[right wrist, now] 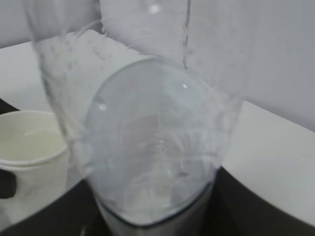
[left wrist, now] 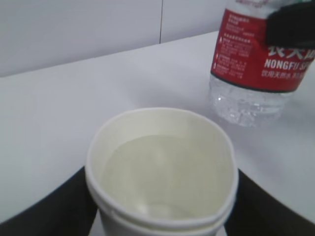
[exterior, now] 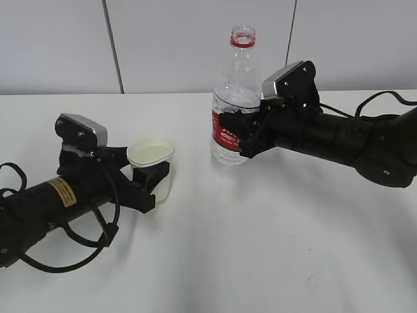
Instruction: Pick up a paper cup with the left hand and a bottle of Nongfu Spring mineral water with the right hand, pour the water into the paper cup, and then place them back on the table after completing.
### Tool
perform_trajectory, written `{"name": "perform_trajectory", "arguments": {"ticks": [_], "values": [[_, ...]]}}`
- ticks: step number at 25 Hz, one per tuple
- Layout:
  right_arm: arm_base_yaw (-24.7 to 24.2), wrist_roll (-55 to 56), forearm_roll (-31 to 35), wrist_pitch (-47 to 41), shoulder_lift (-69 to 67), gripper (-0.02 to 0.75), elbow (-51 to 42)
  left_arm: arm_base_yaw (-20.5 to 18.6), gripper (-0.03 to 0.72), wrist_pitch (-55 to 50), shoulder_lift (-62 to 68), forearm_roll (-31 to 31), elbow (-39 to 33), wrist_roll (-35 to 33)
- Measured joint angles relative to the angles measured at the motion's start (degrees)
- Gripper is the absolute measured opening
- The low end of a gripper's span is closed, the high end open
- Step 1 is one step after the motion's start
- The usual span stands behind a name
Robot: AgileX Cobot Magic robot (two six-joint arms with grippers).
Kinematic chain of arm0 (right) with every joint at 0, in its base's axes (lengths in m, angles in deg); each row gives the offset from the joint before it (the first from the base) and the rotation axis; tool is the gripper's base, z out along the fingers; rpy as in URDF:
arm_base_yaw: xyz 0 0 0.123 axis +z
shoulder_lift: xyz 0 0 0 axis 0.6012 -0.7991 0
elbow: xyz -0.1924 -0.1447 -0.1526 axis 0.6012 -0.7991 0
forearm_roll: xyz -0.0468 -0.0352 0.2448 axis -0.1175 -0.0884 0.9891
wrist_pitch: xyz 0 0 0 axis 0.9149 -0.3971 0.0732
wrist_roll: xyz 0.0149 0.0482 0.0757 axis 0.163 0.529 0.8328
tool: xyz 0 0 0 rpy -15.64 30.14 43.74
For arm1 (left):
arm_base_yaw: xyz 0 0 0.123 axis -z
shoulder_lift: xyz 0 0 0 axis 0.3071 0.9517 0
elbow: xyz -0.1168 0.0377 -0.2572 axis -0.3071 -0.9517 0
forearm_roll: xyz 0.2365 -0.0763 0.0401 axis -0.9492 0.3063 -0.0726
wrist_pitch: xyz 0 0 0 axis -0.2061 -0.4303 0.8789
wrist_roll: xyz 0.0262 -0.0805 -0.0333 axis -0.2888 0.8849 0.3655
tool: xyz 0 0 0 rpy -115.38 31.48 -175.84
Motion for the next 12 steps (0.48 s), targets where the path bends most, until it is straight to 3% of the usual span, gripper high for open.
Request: {"name": "perform_trajectory", "arguments": {"ticks": [12], "values": [[0.0, -3.73, 0.65, 7.08, -6.38, 0.305, 0.0, 0.0, 0.461, 2.64, 3.66, 0.47, 0.18, -1.73]]}}
